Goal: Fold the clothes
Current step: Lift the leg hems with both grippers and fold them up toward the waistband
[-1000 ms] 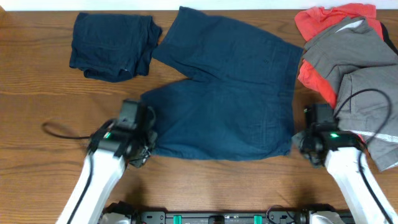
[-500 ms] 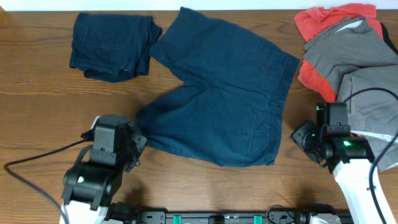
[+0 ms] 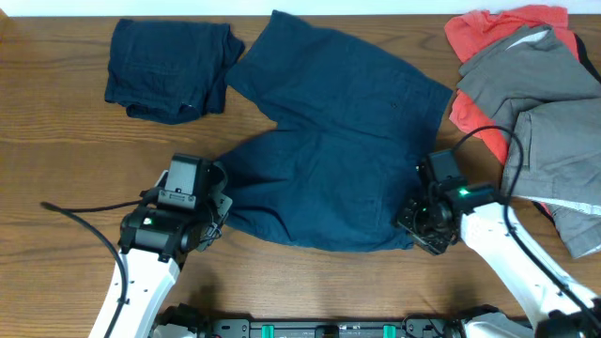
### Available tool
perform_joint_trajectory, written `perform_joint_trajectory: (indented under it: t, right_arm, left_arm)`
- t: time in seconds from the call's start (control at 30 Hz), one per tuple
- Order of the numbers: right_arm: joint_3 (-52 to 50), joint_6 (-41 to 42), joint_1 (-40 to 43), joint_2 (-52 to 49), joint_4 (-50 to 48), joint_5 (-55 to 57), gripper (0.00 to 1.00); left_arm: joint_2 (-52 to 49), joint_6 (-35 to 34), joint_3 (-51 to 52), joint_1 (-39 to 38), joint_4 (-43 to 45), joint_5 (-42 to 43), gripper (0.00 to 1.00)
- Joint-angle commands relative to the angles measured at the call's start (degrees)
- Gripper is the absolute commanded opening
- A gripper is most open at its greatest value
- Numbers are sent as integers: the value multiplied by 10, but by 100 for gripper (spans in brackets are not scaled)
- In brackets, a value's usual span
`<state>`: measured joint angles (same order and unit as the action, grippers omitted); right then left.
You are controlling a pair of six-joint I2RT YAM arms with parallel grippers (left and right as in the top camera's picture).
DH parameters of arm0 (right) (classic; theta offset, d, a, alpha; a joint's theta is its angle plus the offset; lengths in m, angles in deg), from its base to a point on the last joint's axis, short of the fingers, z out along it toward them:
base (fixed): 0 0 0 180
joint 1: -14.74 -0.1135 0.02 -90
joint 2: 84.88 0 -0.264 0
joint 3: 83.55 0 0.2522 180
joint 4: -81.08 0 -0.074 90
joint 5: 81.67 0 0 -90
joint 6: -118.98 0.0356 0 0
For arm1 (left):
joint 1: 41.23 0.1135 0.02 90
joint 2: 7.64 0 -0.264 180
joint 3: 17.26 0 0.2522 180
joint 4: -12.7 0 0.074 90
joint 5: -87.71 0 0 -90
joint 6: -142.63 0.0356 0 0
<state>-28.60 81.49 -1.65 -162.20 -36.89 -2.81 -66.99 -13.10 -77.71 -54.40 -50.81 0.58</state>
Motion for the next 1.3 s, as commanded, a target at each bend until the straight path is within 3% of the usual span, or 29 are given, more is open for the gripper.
perform_joint_trajectory:
  t: [0.0, 0.17, 0.5, 0.8, 0.87, 0.93, 1.07, 1.27]
  right_arm:
    - [-16, 32, -18, -21, -24, -33, 44]
    - [-35, 33, -45, -51, -64, -48, 43]
    - [-35, 12, -53, -93, -57, -42, 47]
    - [-35, 21, -44, -93, -26, 51, 48]
    - [-35, 29, -41, -93, -30, 70, 44]
    - [-35, 32, -40, -93, -39, 79, 34]
    - [-35, 32, -40, -93, -55, 106, 2]
    - [-29, 45, -26, -85, -55, 129, 1]
  left_arm:
    - [-3, 8, -5, 2, -4, 3, 6]
    - [-3, 8, -5, 2, -4, 3, 6]
    - [-5, 8, -5, 2, -4, 3, 6]
    - [-5, 8, -5, 2, -4, 3, 6]
    - [-5, 8, -5, 2, -4, 3, 6]
    - [-5, 8, -5, 2, -4, 3, 6]
    - [-5, 8, -5, 2, -5, 3, 6]
    - [2, 9, -6, 2, -6, -6, 6]
